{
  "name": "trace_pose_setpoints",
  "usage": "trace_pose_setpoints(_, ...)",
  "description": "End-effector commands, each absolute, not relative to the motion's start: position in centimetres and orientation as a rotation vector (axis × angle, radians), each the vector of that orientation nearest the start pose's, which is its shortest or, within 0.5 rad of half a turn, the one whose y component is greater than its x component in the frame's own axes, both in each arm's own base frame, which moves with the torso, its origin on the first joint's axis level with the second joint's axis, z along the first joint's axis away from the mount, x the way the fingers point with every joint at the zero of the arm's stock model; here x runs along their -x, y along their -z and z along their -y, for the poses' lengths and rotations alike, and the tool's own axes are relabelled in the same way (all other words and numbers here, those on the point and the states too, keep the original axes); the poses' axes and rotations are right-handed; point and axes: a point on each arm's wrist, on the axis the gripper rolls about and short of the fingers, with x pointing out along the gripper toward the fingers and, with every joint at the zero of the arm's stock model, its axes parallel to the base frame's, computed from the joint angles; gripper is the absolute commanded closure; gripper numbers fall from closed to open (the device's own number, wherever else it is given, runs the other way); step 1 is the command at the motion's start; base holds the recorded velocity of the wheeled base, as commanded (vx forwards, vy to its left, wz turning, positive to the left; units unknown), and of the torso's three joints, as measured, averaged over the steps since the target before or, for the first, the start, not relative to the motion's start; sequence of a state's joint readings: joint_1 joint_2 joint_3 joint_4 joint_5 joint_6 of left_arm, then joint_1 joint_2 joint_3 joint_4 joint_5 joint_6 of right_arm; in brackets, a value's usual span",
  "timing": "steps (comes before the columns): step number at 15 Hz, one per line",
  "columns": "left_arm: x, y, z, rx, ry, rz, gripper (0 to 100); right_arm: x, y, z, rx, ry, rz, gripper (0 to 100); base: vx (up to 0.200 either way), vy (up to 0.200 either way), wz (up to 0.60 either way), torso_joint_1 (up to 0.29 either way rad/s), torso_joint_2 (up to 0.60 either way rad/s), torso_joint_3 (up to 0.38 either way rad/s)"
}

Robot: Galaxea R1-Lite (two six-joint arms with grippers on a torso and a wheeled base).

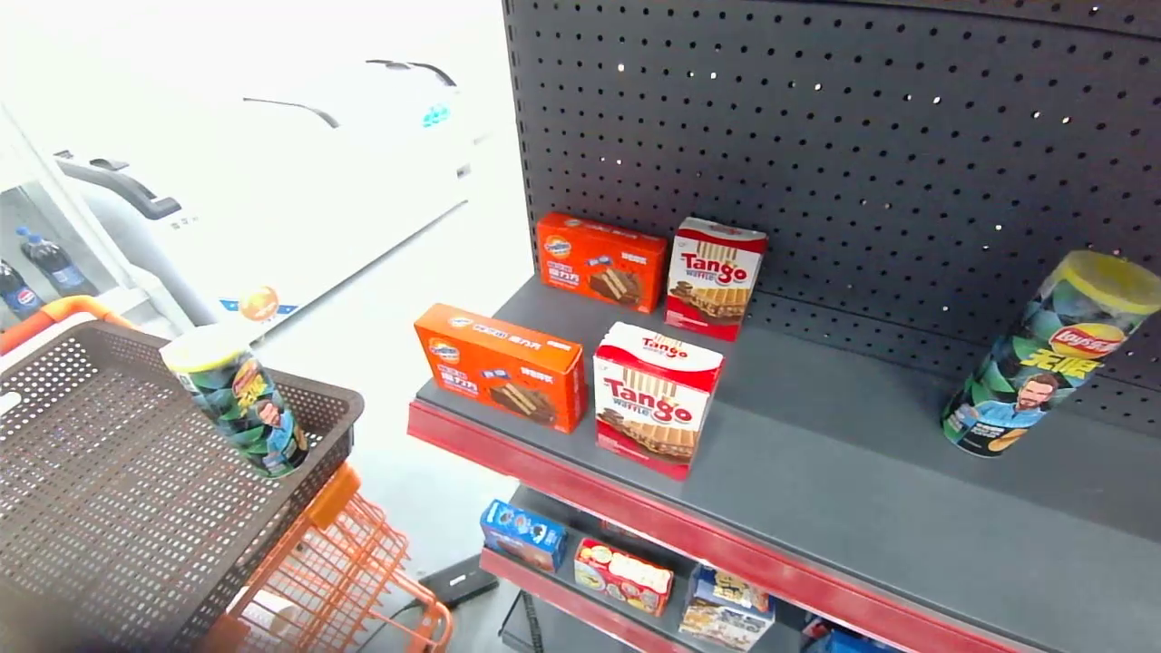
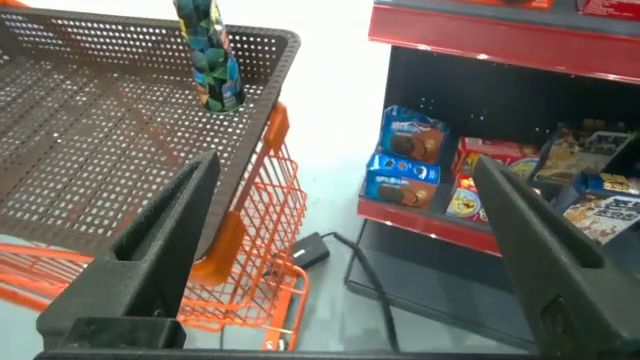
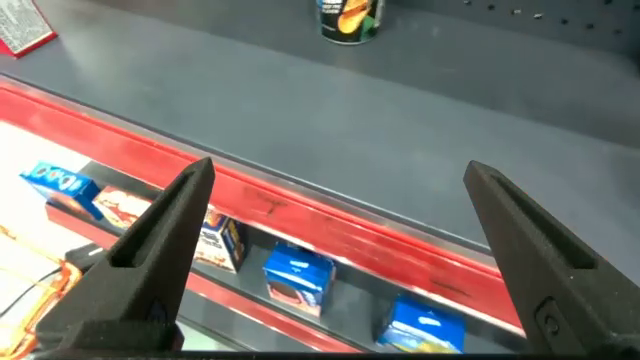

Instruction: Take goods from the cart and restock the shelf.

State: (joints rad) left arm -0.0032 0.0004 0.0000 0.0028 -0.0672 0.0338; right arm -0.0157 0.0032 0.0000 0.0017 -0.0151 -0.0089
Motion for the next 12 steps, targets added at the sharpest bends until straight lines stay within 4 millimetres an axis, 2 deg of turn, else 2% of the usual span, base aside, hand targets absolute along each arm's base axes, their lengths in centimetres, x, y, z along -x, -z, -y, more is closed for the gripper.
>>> trace_pose_setpoints(1, 2.29, -7.52, 0.14, -0.034, 0.071, -0.002, 0, 2.26, -7.54, 0.00, 0.009, 0.031, -0.005, 0, 0.000, 0.000, 0.00, 0.000, 0.00, 0.000)
trace_pose_setpoints(12, 2.29, -7.52, 0.15, -0.035, 0.072, -0.002, 0, 2.26, -7.54, -0.01, 0.009, 0.028, -0.005, 0, 0.000, 0.000, 0.00, 0.000, 0.00, 0.000)
